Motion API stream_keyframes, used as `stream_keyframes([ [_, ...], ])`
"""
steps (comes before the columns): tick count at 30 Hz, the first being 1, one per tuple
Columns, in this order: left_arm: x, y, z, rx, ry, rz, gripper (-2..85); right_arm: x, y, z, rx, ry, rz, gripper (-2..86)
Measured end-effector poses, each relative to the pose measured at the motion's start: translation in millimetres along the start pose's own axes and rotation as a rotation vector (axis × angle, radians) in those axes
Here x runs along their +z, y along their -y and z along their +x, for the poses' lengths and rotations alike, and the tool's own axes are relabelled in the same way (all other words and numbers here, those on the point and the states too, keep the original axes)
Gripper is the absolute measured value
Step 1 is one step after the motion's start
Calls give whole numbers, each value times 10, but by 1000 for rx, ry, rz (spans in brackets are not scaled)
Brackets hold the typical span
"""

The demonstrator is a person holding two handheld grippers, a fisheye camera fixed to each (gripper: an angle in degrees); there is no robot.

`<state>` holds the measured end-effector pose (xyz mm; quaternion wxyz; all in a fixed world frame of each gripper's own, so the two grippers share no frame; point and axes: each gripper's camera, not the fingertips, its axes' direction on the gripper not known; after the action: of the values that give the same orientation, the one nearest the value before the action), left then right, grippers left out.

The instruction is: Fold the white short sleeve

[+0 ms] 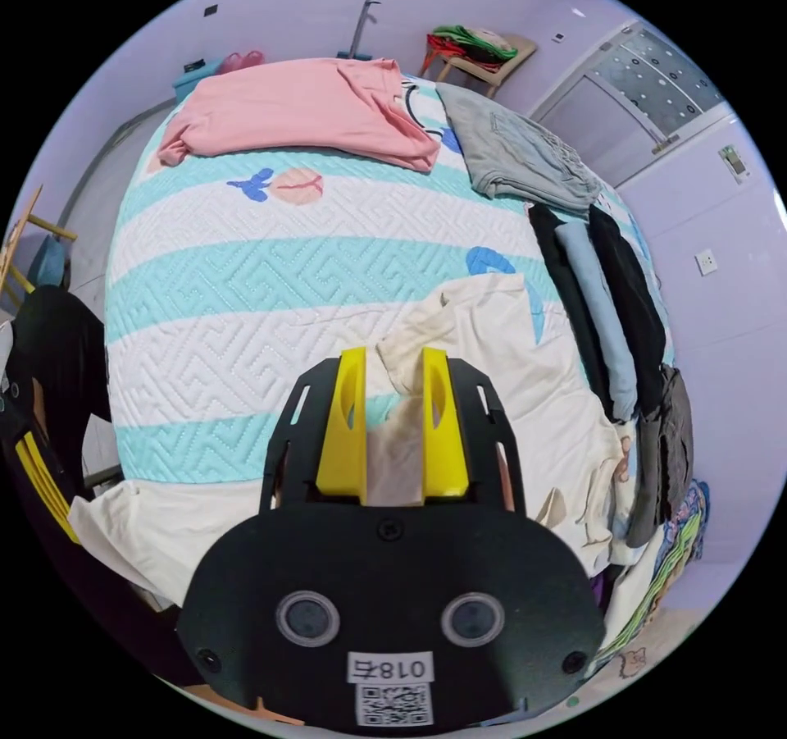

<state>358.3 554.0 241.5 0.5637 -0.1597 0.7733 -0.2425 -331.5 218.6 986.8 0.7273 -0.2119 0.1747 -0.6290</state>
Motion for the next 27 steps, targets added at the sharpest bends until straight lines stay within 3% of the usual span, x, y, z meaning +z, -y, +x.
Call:
stream_keyframes([
  [7, -55, 76, 145, 9, -8, -9, -10, -60, -116, 392, 90, 82, 3, 16],
  [13, -172, 240, 427, 23, 16, 21, -10, -389, -672, 1298, 567, 321, 183, 9],
  [18, -178, 626, 834, 59, 82, 3, -10, -770, -2108, 2157, 1023, 487, 492, 8],
  [23, 319, 1320, 1436, 173, 155, -193, -10, -951, -3953, 2275, 1358, 483, 762, 7],
  [27, 901, 1635, 1421, 131, 133, -340, -10, -527, -4828, 2143, 1558, 557, 710, 7],
])
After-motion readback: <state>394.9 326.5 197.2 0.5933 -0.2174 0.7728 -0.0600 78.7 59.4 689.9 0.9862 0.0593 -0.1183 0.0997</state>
